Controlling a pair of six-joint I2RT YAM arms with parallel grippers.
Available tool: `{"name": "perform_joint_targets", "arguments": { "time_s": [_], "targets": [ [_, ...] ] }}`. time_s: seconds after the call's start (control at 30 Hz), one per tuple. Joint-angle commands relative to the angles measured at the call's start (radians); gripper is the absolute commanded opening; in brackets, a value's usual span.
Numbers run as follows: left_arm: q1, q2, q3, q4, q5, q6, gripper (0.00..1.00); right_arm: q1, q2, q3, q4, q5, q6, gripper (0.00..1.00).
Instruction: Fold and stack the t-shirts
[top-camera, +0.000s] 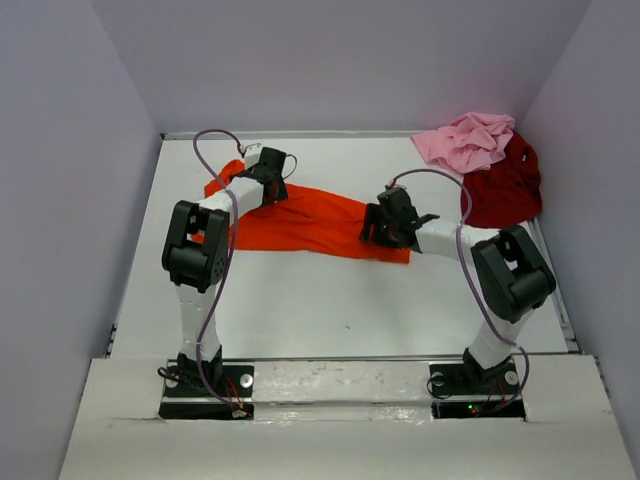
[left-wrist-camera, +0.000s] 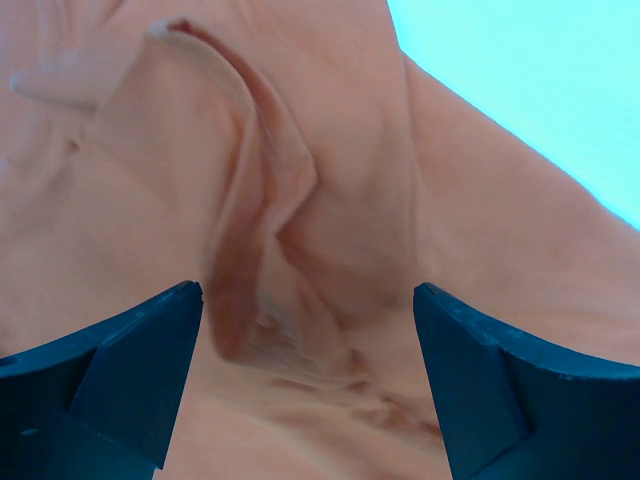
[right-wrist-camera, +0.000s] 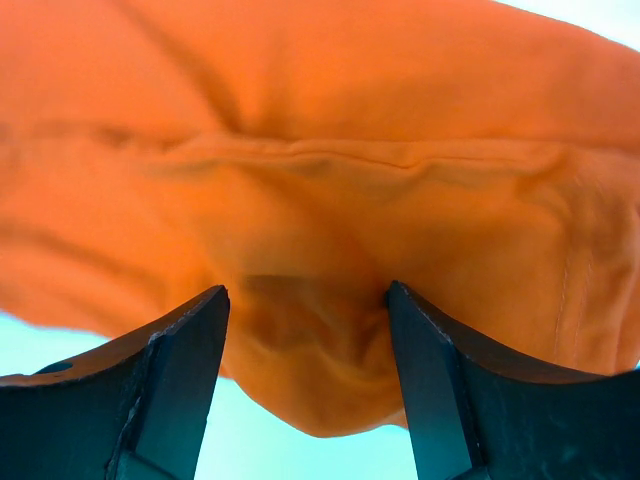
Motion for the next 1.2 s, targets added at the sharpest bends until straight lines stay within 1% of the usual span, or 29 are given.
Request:
{"name": "perform_joint_targets", "arguments": {
  "time_s": [0.0, 0.13, 0.17, 0.23, 0.27, 0.33, 0.37, 0.4, 0.47, 0.53, 0.6, 0.63, 0.67, 0.7, 0.73, 0.77, 0.83, 0.87, 0.9, 0.93, 0.97, 1.07, 1.17],
  "targets": [
    [0.005, -0.047, 0.030, -0.011, -0.020, 0.023, 0.96, 0.106, -0.082, -0.140, -0.048, -0.027, 0.085, 0.70],
    [0.005, -0.061, 0.025, -0.008, -0.026, 0.036, 0.96, 0.183, -0.217, -0.282, -0.038, -0.045, 0.126, 0.70],
    [0.005, -0.061, 0.028, -0.010, -0.032, 0.037, 0.96, 0.194, -0.284, -0.311, -0.051, -0.056, 0.138, 0.70],
    [0.005, -0.059, 0.033, -0.010, -0.038, 0.040, 0.96, 0.217, -0.355, -0.382, -0.071, -0.091, 0.151, 0.70],
    [0.005, -0.056, 0.037, -0.010, -0.038, 0.037, 0.96, 0.244, -0.432, -0.404, -0.085, -0.090, 0.164, 0.70],
    [0.005, -0.055, 0.042, -0.011, -0.034, 0.036, 0.96, 0.270, -0.513, -0.457, -0.145, -0.082, 0.178, 0.70],
    [0.005, -0.059, 0.044, -0.011, -0.032, 0.036, 0.96, 0.280, -0.553, -0.470, -0.166, -0.076, 0.185, 0.70],
    [0.005, -0.062, 0.042, -0.011, -0.035, 0.037, 0.96, 0.290, -0.631, -0.482, -0.207, -0.076, 0.197, 0.71],
    [0.005, -0.076, 0.033, -0.004, -0.040, 0.034, 0.96, 0.291, -0.696, -0.497, -0.248, -0.087, 0.200, 0.71],
    [0.003, -0.111, 0.005, 0.021, -0.041, 0.030, 0.96, 0.301, -0.765, -0.484, -0.300, -0.084, 0.185, 0.72],
    [0.000, -0.154, -0.015, 0.032, -0.050, 0.023, 0.95, 0.310, -0.787, -0.435, -0.318, -0.062, 0.140, 0.74],
    [-0.006, -0.174, -0.025, 0.039, -0.060, 0.019, 0.96, 0.310, -0.781, -0.412, -0.324, -0.029, 0.119, 0.74],
    [-0.012, -0.194, -0.033, 0.044, -0.064, 0.020, 0.95, 0.310, -0.767, -0.383, -0.329, -0.028, 0.096, 0.74],
    [-0.017, -0.237, -0.042, 0.044, -0.069, 0.020, 0.95, 0.310, -0.746, -0.322, -0.324, 0.007, 0.058, 0.75],
    [-0.026, -0.261, -0.045, 0.041, -0.069, 0.025, 0.95, 0.310, -0.683, -0.288, -0.315, 0.015, 0.034, 0.75],
    [-0.034, -0.316, -0.054, 0.035, -0.072, 0.023, 0.95, 0.310, -0.643, -0.207, -0.306, 0.022, -0.010, 0.75],
    [-0.051, -0.376, -0.084, 0.046, -0.081, 0.029, 0.96, 0.310, -0.556, -0.116, -0.294, 0.033, -0.033, 0.75],
    [-0.061, -0.403, -0.102, 0.044, -0.092, 0.026, 0.96, 0.310, -0.513, -0.070, -0.289, 0.032, -0.050, 0.75],
    [-0.061, -0.444, -0.145, 0.049, -0.080, 0.020, 0.96, 0.310, -0.439, 0.010, -0.283, 0.038, -0.062, 0.75],
    [-0.061, -0.456, -0.168, 0.055, -0.071, 0.020, 0.96, 0.310, -0.411, 0.039, -0.274, 0.042, -0.073, 0.75],
    [-0.061, -0.460, -0.201, 0.046, -0.067, 0.020, 0.96, 0.310, -0.364, 0.065, -0.269, 0.061, -0.081, 0.75],
    [-0.061, -0.411, -0.229, -0.025, -0.077, -0.012, 0.96, 0.310, -0.313, 0.127, -0.257, 0.078, -0.101, 0.76],
    [-0.069, -0.345, -0.249, -0.013, -0.109, -0.023, 0.96, 0.310, -0.287, 0.142, -0.255, 0.064, -0.096, 0.75]
  ]
}}
